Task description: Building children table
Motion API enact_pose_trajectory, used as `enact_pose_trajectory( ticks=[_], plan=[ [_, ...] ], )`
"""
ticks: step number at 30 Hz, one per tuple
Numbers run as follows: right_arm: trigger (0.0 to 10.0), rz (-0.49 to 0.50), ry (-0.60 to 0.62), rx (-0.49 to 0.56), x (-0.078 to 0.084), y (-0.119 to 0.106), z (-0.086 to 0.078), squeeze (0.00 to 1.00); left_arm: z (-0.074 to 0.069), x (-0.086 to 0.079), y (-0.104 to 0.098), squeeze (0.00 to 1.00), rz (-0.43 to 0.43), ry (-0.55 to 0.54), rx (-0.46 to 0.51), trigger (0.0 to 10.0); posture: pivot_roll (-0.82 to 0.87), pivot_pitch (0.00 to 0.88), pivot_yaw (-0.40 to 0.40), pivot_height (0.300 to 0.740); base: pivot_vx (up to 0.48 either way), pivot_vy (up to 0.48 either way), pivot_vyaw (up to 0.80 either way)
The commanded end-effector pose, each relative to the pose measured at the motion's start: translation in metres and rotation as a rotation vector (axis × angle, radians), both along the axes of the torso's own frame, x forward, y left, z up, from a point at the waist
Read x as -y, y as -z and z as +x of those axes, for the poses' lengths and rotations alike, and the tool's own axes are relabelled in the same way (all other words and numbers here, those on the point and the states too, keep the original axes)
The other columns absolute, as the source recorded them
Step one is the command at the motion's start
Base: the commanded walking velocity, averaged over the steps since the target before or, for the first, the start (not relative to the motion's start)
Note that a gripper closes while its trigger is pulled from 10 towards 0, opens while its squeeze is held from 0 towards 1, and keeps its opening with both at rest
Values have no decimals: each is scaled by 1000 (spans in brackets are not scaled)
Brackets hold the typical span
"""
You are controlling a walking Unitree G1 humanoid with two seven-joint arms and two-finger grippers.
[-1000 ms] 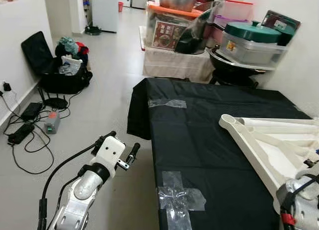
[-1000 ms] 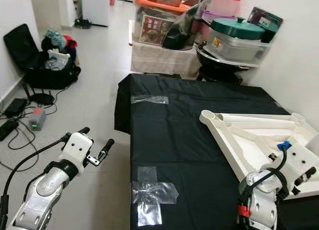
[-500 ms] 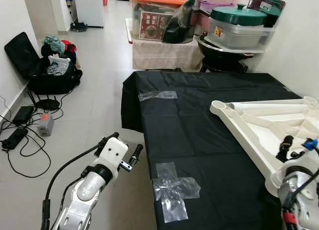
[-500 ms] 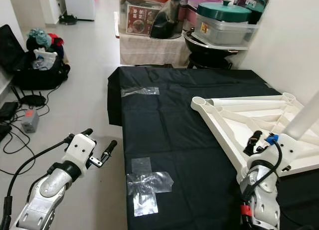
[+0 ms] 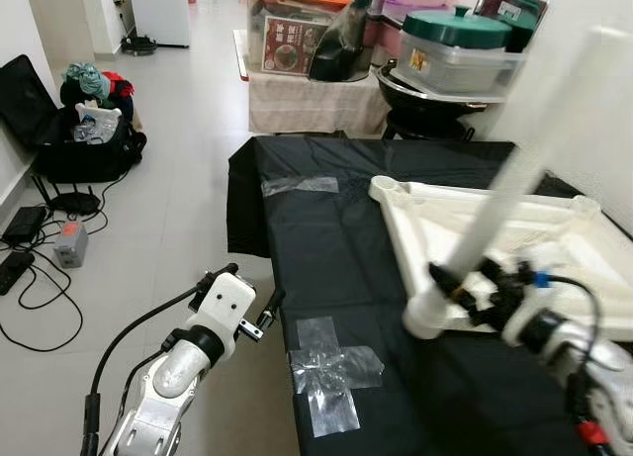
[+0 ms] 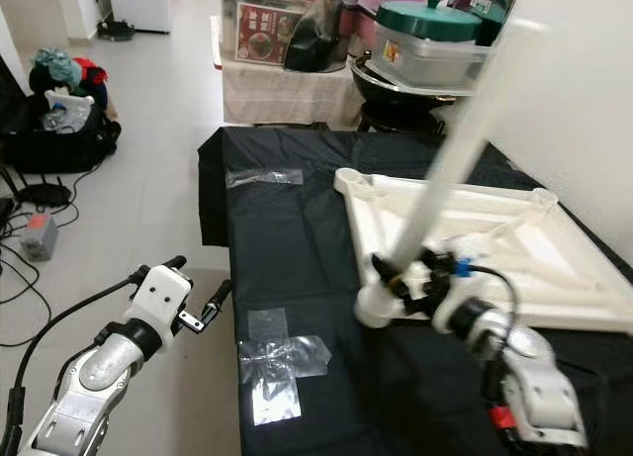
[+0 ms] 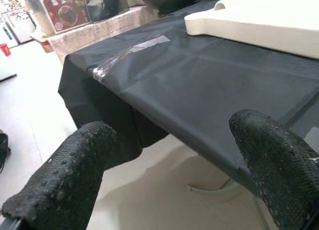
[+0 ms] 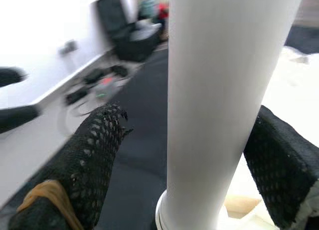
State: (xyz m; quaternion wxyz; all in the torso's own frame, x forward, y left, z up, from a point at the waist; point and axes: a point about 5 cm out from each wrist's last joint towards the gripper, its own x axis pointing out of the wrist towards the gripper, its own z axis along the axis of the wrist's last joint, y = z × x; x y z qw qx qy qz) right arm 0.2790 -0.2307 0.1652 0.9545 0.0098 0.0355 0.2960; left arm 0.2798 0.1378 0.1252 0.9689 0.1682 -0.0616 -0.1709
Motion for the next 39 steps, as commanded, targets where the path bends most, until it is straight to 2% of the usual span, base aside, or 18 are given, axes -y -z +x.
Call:
enact_pose_trajectory(
  ticks=[1,2,5,6,10,14,17,22,23,24,27,29,32,34,36,37,38,39],
  plan=[
    [10000,-9,-57,-5,-6,3,1,0,-1,2,3,0,1,9,-7,10000,79,0,-162,740,0,0,0],
    [10000,-16,-106,-11,-11,5,5,0,-1,1,2,0,4,5,-5,10000,88,0,-169,740,0,0,0],
    [10000,-22,-132,-13,-15,6,9,0,-1,0,2,0,6,3,-4,10000,88,0,-169,740,0,0,0],
    [10000,-28,-129,-14,-13,6,16,0,-1,0,3,0,8,2,-4,10000,91,0,-173,740,0,0,0],
    [10000,-33,-106,-9,-8,3,25,0,-1,1,3,0,9,0,-3,10000,95,0,-177,740,0,0,0],
    [10000,-27,-111,-3,-1,-2,30,0,-1,1,3,0,8,-3,-2,10000,93,0,-176,740,0,0,0],
    [10000,8,-116,23,-1,-10,33,0,0,1,3,0,8,-1,-1,10000,92,0,-175,740,0,0,0],
    [10000,8,-116,23,-1,-10,33,0,0,1,3,0,8,-1,-1,10000,92,0,-175,740,0,0,0],
    [2314,38,-109,53,0,-17,36,0,0,2,3,0,8,1,0,10000,91,0,-176,740,0,0,0],
    [0,84,-18,112,6,-21,39,0,0,3,3,0,7,4,-1,10000,78,0,-168,740,0,0,0],
    [0,84,-18,112,6,-21,39,0,0,3,3,0,7,4,-1,10000,78,0,-168,740,0,0,0],
    [0,150,165,170,19,-21,38,0,0,5,4,0,6,12,-3,10000,66,0,-155,740,0,0,0],
    [0,159,217,177,23,-17,36,0,0,6,4,0,7,17,-5,10000,64,0,-154,740,0,0,0],
    [0,160,319,168,27,-9,34,0,0,7,4,0,9,22,-6,10000,52,0,-146,740,0,0,0],
    [0,160,319,168,27,-9,34,0,0,7,4,0,9,22,-6,10000,52,0,-146,740,0,0,0],
    [0,158,361,165,28,-5,34,0,0,7,4,0,9,22,-6,10000,51,0,-145,740,0,0,0],
    [0,144,636,126,48,4,32,0,0,7,5,0,9,21,-7,10000,43,0,-142,740,0,0,0],
    [0,144,636,126,48,4,32,0,0,7,5,0,9,21,-7,10000,43,0,-142,740,0,0,0]
  ],
)
